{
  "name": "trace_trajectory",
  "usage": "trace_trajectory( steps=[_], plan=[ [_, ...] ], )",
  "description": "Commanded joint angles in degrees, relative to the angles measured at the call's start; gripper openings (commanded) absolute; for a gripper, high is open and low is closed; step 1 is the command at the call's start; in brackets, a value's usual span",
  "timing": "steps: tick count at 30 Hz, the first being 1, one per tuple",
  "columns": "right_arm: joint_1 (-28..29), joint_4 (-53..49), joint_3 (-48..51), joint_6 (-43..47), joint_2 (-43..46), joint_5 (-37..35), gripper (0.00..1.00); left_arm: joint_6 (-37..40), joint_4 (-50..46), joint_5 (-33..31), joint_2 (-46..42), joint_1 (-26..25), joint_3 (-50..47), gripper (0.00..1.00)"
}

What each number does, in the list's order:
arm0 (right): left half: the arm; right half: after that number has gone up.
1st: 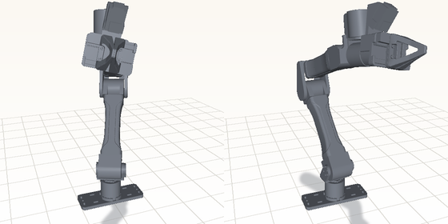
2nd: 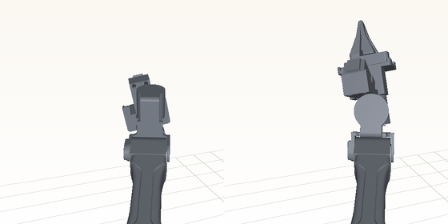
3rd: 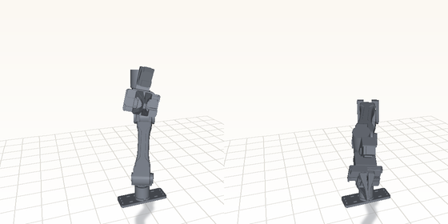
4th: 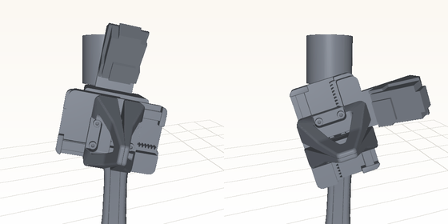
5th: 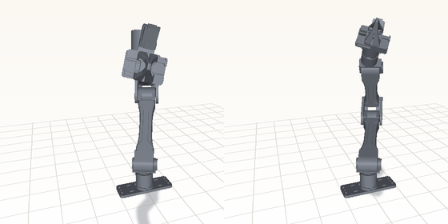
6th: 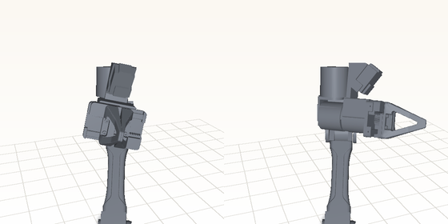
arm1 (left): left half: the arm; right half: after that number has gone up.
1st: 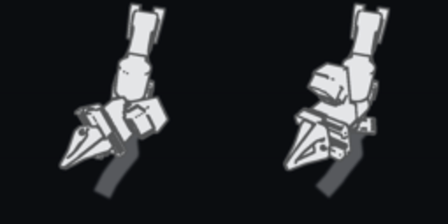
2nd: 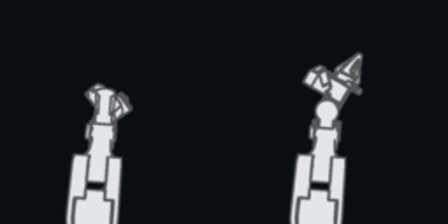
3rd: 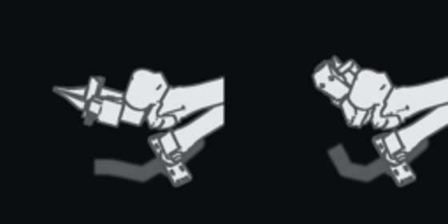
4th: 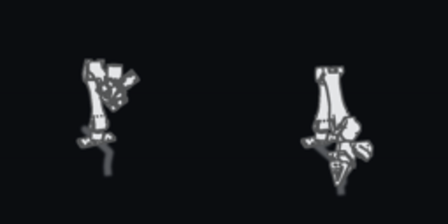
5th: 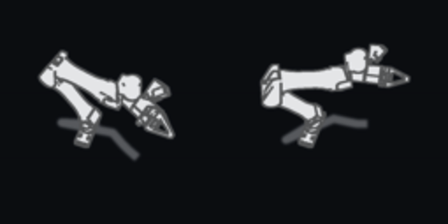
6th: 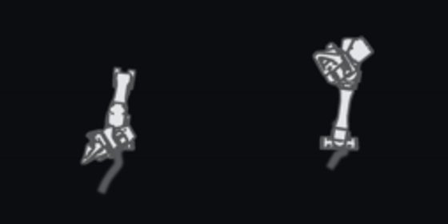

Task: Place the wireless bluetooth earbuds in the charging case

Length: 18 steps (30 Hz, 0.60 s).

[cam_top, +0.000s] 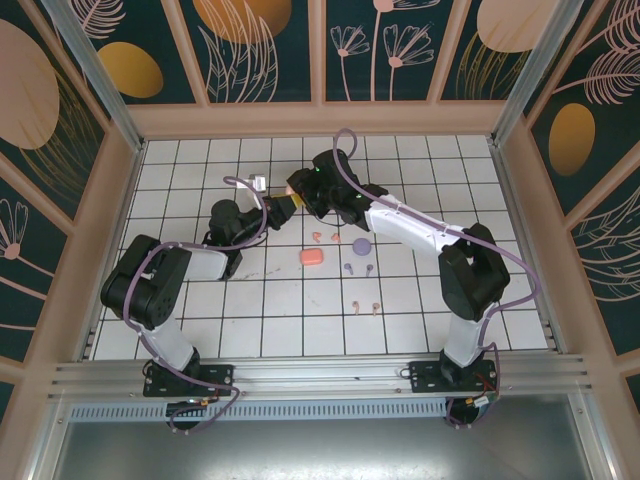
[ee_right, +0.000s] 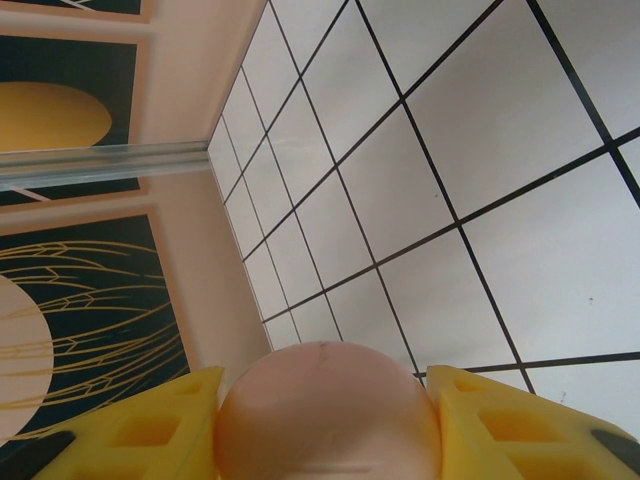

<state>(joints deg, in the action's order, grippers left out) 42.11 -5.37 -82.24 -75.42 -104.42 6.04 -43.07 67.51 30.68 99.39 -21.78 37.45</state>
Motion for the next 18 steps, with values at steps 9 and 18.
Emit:
trace_trajectory(
  steps=[9,18],
  plan=[
    [-0.1,3.5,0.0,0.2,1.3,0.9,0.64,-0.9,2.8,0.2,0.6,-0.3,2.5,0.0],
    [-5.8,4.2,6.4,12.6,13.2,-0.6,0.87,1.1,-3.6,3.1,-0.9,-0.3,3.0,0.0]
  ],
)
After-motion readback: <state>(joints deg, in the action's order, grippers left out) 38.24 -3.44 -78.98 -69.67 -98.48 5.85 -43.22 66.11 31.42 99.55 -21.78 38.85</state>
